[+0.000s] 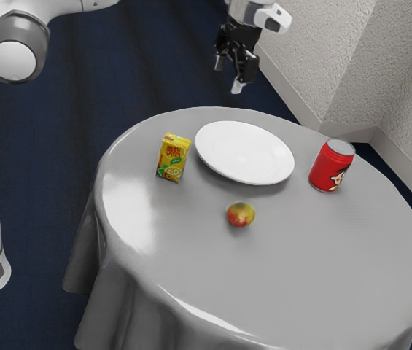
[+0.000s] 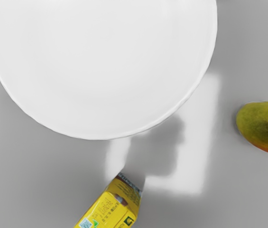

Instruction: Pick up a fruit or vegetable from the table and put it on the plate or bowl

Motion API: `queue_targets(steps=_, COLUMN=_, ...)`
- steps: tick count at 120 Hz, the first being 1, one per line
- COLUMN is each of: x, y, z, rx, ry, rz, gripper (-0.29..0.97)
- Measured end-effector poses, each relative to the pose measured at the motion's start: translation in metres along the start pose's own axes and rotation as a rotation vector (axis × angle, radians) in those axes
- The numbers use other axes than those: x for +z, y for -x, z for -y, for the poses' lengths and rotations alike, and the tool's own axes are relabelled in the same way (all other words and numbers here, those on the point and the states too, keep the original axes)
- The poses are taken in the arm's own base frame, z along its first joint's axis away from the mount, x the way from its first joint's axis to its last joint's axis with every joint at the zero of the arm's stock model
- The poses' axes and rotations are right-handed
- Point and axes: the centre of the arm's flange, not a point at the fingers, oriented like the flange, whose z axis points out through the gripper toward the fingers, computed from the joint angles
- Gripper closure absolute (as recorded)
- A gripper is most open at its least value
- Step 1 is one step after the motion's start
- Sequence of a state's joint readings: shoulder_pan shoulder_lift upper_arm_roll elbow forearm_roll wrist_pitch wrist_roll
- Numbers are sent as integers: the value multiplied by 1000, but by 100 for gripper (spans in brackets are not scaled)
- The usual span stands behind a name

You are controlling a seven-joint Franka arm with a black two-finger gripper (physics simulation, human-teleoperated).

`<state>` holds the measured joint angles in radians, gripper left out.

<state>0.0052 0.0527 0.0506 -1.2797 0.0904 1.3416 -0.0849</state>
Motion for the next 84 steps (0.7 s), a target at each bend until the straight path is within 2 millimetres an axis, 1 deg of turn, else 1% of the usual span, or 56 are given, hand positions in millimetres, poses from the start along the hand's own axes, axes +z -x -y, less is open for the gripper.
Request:
queue_targets(steps=26, x=-2, y=-2, z=0, rx=-10, ry=2, rz=-22, gripper=0)
queue_targets(steps=29, x=-6, y=-1, z=1, rx=-12, ry=2, rz=-30, gripper=0)
queue_targets(steps=32, x=-18, y=2, z=2, rx=-15, ry=3, rz=-54, gripper=0)
queue_targets(steps=37, x=-60, y=17, z=7, rx=-22, ry=13, rz=-132, gripper=0)
queue_targets(steps=43, x=-98, y=34, z=8, rx=-22, ry=28, rz=-209, gripper=0)
queue_targets(steps=47, x=-112, y=42, z=5, rx=-17, ry=35, rz=-235, gripper=0)
queue_targets(steps=51, x=-117, y=45, z=0, rx=-7, ry=40, rz=-242, gripper=0)
queue_targets(steps=57, x=-113, y=41, z=-13, rx=14, ry=47, rz=-228, gripper=0)
queue_targets(steps=62, x=-104, y=37, z=-31, rx=30, ry=54, rz=-204, gripper=0)
queue_targets(steps=66, x=-92, y=34, z=-51, rx=45, ry=61, rz=-172, gripper=0)
queue_targets(steps=73, x=-64, y=22, z=-92, rx=73, ry=69, rz=-108, gripper=0)
queue_targets(steps=76, x=-55, y=18, z=-104, rx=76, ry=69, rz=-89, gripper=0)
queue_targets(steps=80, x=-47, y=15, z=-113, rx=66, ry=70, rz=-74, gripper=0)
queue_targets(steps=84, x=-42, y=11, z=-115, rx=45, ry=70, rz=-64, gripper=0)
